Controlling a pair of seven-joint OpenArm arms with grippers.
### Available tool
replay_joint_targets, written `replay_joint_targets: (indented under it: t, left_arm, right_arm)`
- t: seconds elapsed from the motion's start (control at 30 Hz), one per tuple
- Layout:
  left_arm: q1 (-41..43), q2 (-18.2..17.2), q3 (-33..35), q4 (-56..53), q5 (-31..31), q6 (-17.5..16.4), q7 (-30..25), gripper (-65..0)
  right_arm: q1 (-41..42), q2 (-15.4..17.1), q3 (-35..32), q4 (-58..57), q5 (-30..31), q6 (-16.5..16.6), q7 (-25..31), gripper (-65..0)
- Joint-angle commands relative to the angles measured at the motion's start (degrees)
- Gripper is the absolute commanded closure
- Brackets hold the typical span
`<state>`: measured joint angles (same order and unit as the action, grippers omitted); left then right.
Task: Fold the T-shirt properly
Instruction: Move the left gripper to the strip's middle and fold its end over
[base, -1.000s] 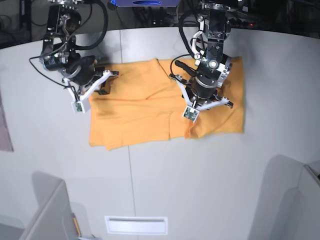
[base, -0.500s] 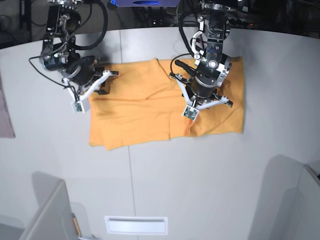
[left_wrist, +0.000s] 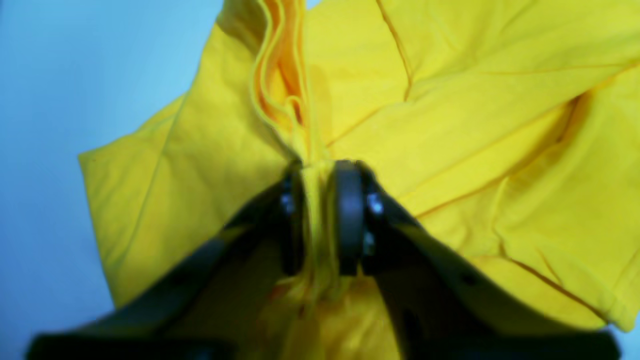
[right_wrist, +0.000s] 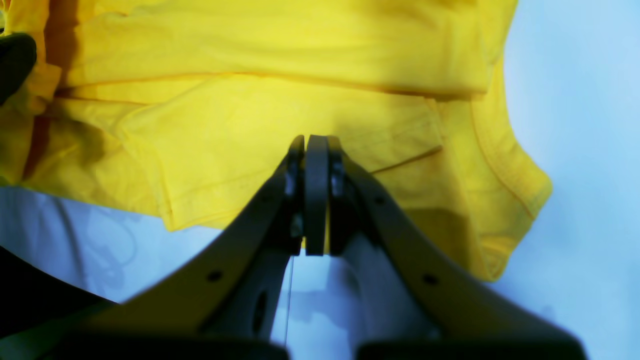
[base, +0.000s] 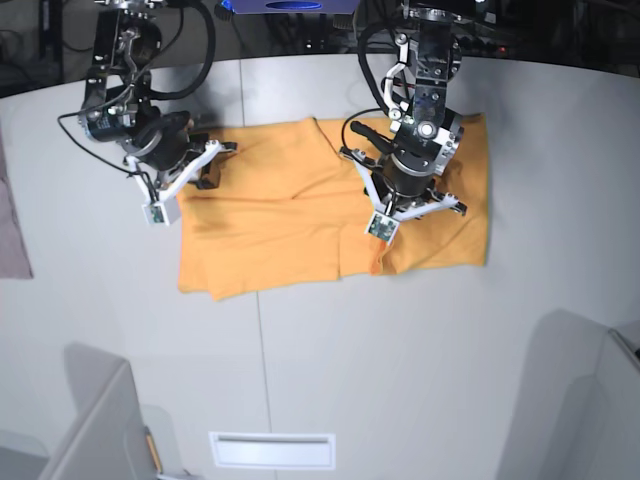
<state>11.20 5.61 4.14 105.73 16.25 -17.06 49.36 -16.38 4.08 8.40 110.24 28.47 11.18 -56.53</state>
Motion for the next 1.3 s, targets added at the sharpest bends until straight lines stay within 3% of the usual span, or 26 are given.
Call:
replay_joint_targets:
  t: [0.0,0.07,0.2,0.33,0.43,0.5,0.57,0.73,1.0,1.13,1.27]
  left_arm:
    - [-0.34,0.33,0.39,0.86,-0.29,0.22,-1.06,-23.9]
    - [-0.26,0.33,1.97,0.86,-0.29,0.22,-1.06,-36.0]
    - [-0.26,0.42,6.89,0.16,-0.38,0.22,-1.06,-50.5]
    - [-0.34,1.12,13.66,-0.99,-0.47,0.22,-1.06,-53.0]
    - [-0.26,2.53,14.54,-0.37,-0.47,0.22,-1.06,-52.8]
    - [-0.34,2.61,14.19,0.77,-0.47,0.22,-1.06,-49.0]
    - [-0.26,2.61,11.64,2.62,-0.47,0.22,-1.06,-38.7]
    - [-0.17,2.61,-0.05,7.01,0.06,0.22,-1.06,0.0]
    - [-0.87,1.82,-20.10,6.75,-0.29,0.14,-1.14,0.0]
    - [0.18,-1.17,-18.96,5.61,-0.38,0.05,-1.14,0.0]
    - [3.17,-1.52,-14.30,5.26,-0.38,0.05,-1.14,0.0]
  right_arm:
    - [0.43,0.28,0.26,0.84,0.85,0.29,1.02,0.0]
    - [0.43,0.19,0.26,0.84,0.85,0.29,1.02,0.0]
    - [0.43,0.19,0.26,0.84,0.85,0.29,1.02,0.0]
    - [0.43,0.19,0.17,0.84,0.85,0.29,1.02,0.0]
    - [0.43,0.19,0.26,0.84,0.85,0.29,1.02,0.0]
    - [0.43,0.19,0.26,0.84,0.85,0.29,1.02,0.0]
    - [0.25,0.19,0.34,0.84,0.85,0.29,1.02,0.0]
    - [0.25,0.19,0.34,0.84,0.85,0.29,1.02,0.0]
    - [0.16,0.19,0.34,0.84,0.85,0.29,1.02,0.0]
    - [0.25,0.19,0.26,0.84,0.85,0.29,1.02,0.0]
    - [0.43,0.19,0.26,0.84,0.85,0.29,1.02,0.0]
